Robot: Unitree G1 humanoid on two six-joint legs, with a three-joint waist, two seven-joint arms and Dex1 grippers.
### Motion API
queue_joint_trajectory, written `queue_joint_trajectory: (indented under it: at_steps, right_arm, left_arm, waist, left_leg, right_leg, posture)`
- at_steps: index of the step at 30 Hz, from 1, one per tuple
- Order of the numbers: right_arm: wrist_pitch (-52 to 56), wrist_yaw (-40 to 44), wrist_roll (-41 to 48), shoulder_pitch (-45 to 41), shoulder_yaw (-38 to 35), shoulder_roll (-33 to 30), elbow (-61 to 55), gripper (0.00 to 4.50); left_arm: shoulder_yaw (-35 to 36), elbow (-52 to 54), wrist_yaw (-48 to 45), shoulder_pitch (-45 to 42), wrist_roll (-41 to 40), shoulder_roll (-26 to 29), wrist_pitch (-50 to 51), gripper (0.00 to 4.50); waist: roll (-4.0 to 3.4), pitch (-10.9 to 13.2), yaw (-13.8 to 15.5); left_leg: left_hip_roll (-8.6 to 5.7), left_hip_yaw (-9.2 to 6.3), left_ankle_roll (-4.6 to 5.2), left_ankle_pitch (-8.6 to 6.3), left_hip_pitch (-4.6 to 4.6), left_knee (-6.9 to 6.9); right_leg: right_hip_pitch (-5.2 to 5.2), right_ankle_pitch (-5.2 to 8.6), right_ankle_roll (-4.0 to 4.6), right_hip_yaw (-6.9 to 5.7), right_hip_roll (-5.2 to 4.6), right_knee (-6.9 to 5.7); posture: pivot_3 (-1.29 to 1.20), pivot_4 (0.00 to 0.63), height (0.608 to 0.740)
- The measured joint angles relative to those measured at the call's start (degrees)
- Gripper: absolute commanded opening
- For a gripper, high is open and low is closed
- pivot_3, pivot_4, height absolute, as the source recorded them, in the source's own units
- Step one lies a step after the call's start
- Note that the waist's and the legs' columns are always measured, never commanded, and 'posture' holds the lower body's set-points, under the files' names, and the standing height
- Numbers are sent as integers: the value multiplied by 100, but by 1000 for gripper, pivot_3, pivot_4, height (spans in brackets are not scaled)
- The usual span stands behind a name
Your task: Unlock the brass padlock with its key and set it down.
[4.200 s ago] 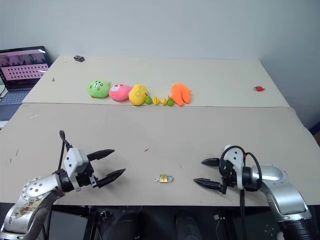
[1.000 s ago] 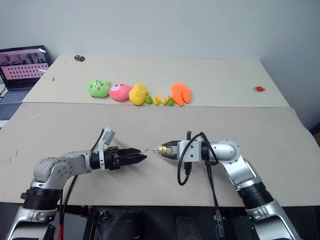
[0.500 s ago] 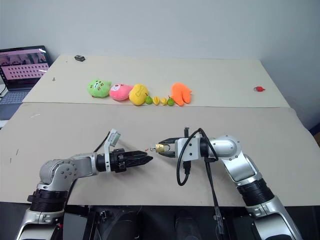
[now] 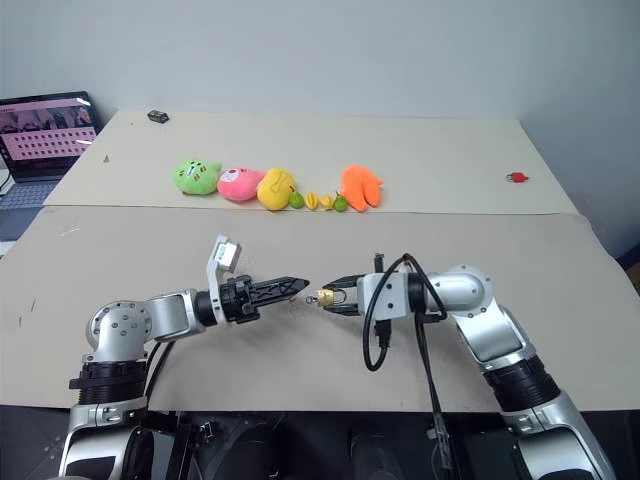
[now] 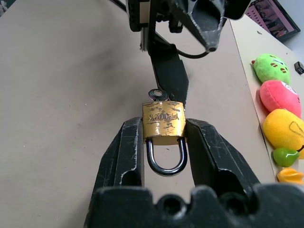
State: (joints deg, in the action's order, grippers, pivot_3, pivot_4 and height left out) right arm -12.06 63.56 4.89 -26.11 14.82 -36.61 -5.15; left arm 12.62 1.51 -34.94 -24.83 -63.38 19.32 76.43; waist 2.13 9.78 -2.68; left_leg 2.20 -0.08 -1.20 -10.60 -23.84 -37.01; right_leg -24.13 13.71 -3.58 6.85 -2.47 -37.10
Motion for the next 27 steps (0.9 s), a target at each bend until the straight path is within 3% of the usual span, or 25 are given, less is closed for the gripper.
queue_joint_trajectory:
  at_steps: [1, 17, 21, 27]
  right_arm:
    - [0, 0, 13, 0, 0, 0, 2, 910]
    - [-2, 3, 80, -109, -11, -16, 129, 910]
    - [-2, 3, 84, -122, -11, -16, 126, 910]
    - [204, 6, 288, -123, -32, -16, -51, 910]
  left_arm:
    - [-12, 2, -1, 29, -4, 12, 25, 2652]
    - [-19, -66, 55, 96, -332, -21, 389, 2652]
    - [-17, -267, 59, 97, -323, -134, 349, 1559]
    - [-54, -270, 60, 92, -237, -213, 241, 1559]
  waist:
    - [0, 0, 0]
    - [0, 0, 3]
    - [1, 0, 4]
    - [1, 1, 2]
  left_leg:
    - [0, 0, 0, 0, 0, 0]
    - [0, 0, 0, 0, 0, 1]
    - [-1, 0, 0, 0, -1, 0]
    - [-1, -1, 0, 0, 0, 1]
  right_leg:
    - [-1, 0, 0, 0, 0, 0]
    - [-1, 0, 0, 0, 0, 0]
    - [-1, 0, 0, 0, 0, 1]
    - [-1, 0, 0, 0, 0, 1]
  posture:
    - [0, 150, 717]
    - [0, 150, 717]
    - [0, 150, 717]
    - [0, 150, 717]
